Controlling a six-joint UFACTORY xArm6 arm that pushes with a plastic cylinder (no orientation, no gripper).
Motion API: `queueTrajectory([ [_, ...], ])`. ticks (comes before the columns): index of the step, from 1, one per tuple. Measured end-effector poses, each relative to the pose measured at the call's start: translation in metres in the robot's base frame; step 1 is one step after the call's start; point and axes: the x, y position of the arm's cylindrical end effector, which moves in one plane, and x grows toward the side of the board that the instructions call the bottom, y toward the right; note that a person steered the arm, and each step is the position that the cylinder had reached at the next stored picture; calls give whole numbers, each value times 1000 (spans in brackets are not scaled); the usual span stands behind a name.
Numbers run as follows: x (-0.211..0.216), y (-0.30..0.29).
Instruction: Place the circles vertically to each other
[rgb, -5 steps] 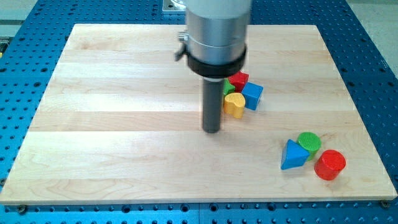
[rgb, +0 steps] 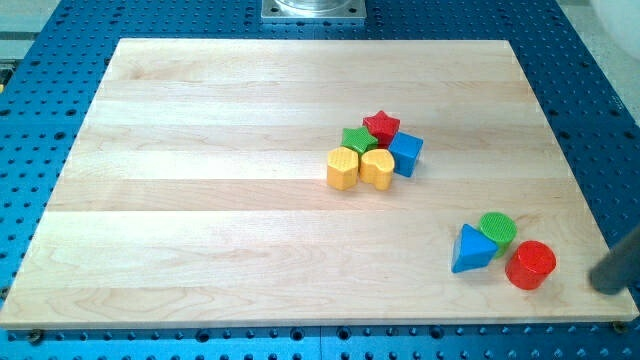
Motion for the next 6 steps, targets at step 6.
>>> queueTrajectory([
  [6, -77, -41],
])
